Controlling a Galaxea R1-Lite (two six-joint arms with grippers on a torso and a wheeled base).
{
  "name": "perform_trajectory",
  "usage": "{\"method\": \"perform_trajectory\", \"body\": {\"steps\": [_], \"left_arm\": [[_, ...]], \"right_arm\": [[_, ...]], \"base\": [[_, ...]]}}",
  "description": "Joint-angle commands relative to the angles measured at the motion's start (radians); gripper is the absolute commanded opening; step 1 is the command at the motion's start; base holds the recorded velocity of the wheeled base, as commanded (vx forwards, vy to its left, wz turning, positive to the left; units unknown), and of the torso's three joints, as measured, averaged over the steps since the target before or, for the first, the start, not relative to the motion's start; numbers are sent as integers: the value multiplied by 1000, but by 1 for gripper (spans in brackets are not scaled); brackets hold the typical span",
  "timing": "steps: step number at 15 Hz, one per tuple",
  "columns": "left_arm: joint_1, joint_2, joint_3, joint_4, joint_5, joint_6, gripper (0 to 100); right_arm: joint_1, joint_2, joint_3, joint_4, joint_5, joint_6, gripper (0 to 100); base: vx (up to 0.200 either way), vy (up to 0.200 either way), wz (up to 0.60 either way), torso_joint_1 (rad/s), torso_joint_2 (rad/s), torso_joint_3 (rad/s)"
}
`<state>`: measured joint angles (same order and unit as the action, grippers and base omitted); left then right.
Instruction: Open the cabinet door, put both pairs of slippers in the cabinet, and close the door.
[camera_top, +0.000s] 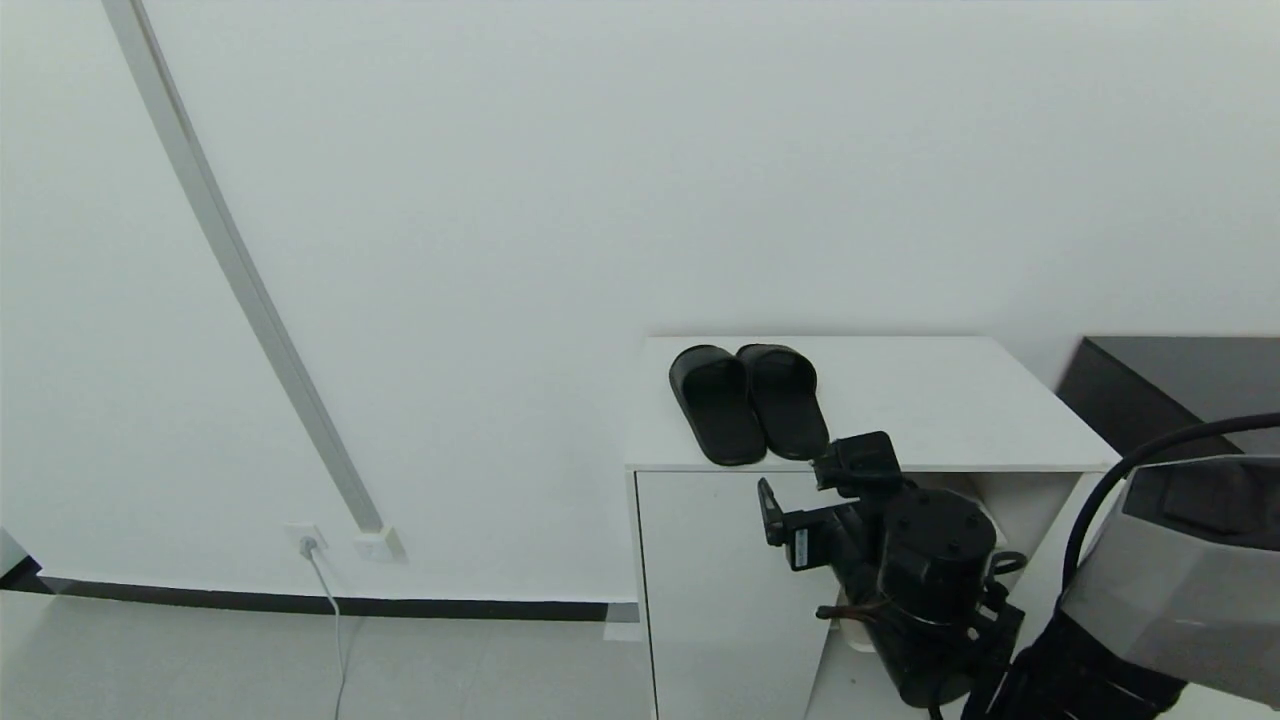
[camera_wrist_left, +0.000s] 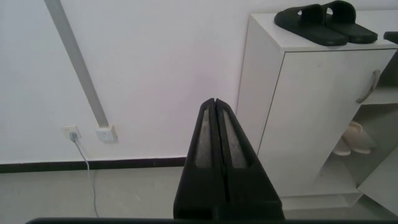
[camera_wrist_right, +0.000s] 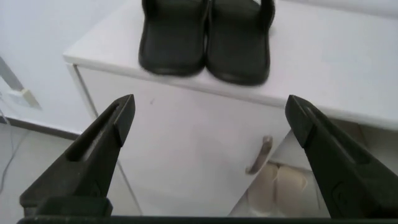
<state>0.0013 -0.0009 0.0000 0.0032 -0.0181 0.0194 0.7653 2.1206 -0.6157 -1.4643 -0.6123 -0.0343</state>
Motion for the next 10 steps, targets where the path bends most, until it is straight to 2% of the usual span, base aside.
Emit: {"method": "perform_trajectory", "body": {"steps": [1,4,5,7,8,9,10], "left_arm": [[0,1,0,0,0,1,0],[0,1,0,0,0,2,0],[0,1,0,0,0,2,0],[0,1,0,0,0,-1,0],[0,1,0,0,0,-1,0],[0,1,0,0,0,-1,0],[0,1,0,0,0,-1,0]], "right_arm": [[-49,-8,-99,87,2,13,100],[-58,-84,-231,323,5,83,100],[-55,-128,-314,490,17,128,100],[-54,-171,-430,714,45,192,100],[-52,-176,-458,760,49,208,100],[-38,-186,-518,868,63,258,100],[-32,-199,-524,917,114,270,100]], "base": [[0,0,0,0,0,0],[0,0,0,0,0,0],[0,0,0,0,0,0],[0,0,0,0,0,0],[0,0,0,0,0,0],[0,0,0,0,0,0],[0,0,0,0,0,0]]}}
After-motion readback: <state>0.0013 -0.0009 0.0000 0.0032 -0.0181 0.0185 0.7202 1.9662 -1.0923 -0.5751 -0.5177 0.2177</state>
